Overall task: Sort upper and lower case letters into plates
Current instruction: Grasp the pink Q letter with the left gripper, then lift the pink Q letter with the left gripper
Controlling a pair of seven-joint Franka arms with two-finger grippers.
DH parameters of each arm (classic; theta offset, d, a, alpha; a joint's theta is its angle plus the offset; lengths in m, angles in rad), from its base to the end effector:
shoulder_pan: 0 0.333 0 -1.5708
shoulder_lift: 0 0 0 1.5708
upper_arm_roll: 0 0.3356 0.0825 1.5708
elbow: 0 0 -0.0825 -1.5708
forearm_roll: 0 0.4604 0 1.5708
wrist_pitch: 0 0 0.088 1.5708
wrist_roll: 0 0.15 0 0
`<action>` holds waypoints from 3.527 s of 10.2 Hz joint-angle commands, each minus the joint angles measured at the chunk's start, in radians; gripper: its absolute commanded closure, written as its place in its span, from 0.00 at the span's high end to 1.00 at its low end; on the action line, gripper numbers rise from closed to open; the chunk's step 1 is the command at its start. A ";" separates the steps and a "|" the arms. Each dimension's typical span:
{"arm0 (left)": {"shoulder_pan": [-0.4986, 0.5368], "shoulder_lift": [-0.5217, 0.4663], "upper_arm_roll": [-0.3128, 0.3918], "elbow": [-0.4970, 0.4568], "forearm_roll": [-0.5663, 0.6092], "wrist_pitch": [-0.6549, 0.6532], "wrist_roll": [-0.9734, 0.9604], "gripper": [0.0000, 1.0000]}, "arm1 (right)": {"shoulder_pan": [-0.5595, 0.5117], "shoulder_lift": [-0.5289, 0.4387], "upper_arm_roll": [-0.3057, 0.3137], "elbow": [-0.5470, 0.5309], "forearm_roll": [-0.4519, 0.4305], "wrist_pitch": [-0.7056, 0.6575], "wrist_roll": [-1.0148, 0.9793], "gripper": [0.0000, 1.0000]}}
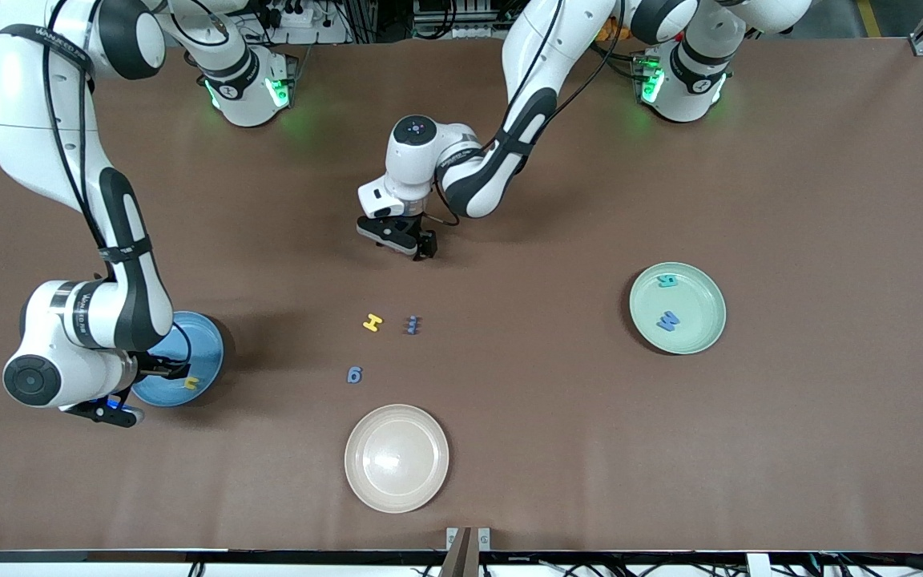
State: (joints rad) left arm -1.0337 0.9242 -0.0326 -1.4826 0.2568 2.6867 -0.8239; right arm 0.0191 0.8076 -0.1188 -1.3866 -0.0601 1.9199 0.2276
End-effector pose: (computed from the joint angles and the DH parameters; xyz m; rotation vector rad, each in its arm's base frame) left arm 0.3933 -0.7119 0.0633 2.8884 -0.6470 0.3900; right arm 0.7634 -0.0717 0.1395 2.9287 -0.4041 -0.3866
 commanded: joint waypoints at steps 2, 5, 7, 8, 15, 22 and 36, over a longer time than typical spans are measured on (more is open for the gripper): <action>0.001 -0.008 0.003 -0.024 0.052 -0.050 -0.017 1.00 | -0.010 -0.025 0.014 -0.029 -0.015 0.010 -0.004 1.00; 0.000 -0.011 0.000 -0.013 0.038 -0.107 -0.017 0.68 | -0.010 -0.025 0.014 -0.029 -0.015 0.010 -0.013 1.00; -0.002 -0.011 0.000 -0.012 0.036 -0.107 -0.021 0.59 | -0.010 -0.025 0.014 -0.028 -0.015 0.010 -0.019 1.00; -0.002 -0.011 -0.001 -0.010 0.033 -0.107 -0.021 0.57 | -0.011 -0.027 0.014 -0.028 -0.015 0.011 -0.019 1.00; -0.006 -0.010 -0.001 -0.008 -0.028 -0.110 -0.029 0.53 | -0.011 -0.027 0.014 -0.025 -0.017 0.011 -0.019 1.00; -0.005 -0.011 -0.001 -0.005 -0.039 -0.111 -0.027 0.44 | -0.011 -0.027 0.014 -0.023 -0.018 0.018 -0.020 1.00; 0.014 -0.038 -0.006 0.042 -0.071 -0.257 -0.017 0.38 | -0.010 -0.027 0.014 -0.023 -0.018 0.019 -0.024 1.00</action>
State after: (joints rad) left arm -1.0241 0.8968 -0.0355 -1.4424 0.2045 2.4622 -0.8352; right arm 0.0191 0.8076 -0.1179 -1.3865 -0.0616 1.9359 0.2101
